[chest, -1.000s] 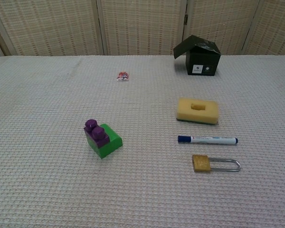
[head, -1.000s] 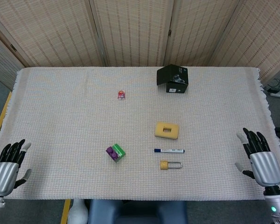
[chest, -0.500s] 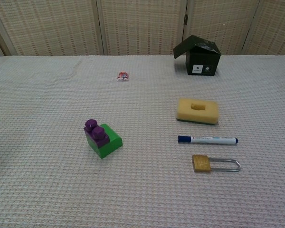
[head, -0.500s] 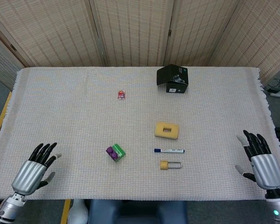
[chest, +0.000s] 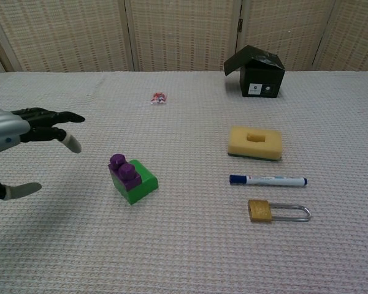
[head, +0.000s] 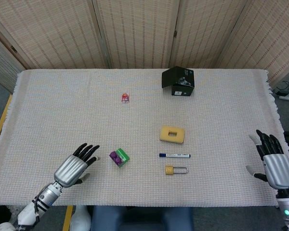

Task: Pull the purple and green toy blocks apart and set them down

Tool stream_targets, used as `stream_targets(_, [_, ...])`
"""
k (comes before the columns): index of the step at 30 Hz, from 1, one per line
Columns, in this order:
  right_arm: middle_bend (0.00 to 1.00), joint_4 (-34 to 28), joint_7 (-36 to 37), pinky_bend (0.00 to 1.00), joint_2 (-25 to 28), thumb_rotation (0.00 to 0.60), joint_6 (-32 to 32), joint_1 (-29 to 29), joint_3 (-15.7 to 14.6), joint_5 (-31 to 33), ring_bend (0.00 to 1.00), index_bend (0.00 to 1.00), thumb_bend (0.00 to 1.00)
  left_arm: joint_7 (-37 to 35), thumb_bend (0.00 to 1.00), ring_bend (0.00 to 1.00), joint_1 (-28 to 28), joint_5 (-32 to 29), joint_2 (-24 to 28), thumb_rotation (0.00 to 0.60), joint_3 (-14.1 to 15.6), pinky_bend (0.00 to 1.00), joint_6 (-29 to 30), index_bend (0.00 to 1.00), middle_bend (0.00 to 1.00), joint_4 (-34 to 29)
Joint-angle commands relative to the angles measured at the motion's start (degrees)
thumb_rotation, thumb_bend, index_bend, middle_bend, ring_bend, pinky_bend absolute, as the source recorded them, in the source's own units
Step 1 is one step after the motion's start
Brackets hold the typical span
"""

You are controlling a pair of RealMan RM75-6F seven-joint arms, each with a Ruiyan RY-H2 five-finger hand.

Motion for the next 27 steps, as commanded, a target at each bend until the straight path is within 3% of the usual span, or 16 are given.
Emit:
stream_targets(1, [0.00,0.04,0.28,0.00,0.12,0.600,-0.54,0.18,0.15,0.50,0.00,0.00,0.25,4.09,0.36,0.00,-3.43,-5.79,-2.39,0.600,-2.30,0.00,-4.43,0.25,0.00,-2.48])
stream_targets(11, [0.00,-0.08,1.32,0.00,0.64,0.600,-2.03,0.67,0.23,1.36,0.00,0.00,0.25,6.82,0.33,0.00,-6.60,-9.16,-6.53,0.600,-3.45,0.00,-4.67,0.25,0.00,-2.03])
stream_targets(18, [0.00,-0.17,2.31,0.00,1.12,0.600,-2.88,0.92,0.16,1.69,0.00,0.00,0.25,13.43,0.31,0.00,-8.82,-11.91,-10.15,0.600,-3.14,0.00,-5.44,0.22,0.00,0.34])
stream_targets(27, [0.00,0.71,4.00,0.00,1.25,0.600,-3.61,1.31,0.37,2.14,0.00,0.00,0.25,13.08,0.32,0.00,-11.29,-13.30,-14.57,0.600,-3.82,0.00,-5.11,0.30,0.00,6.81])
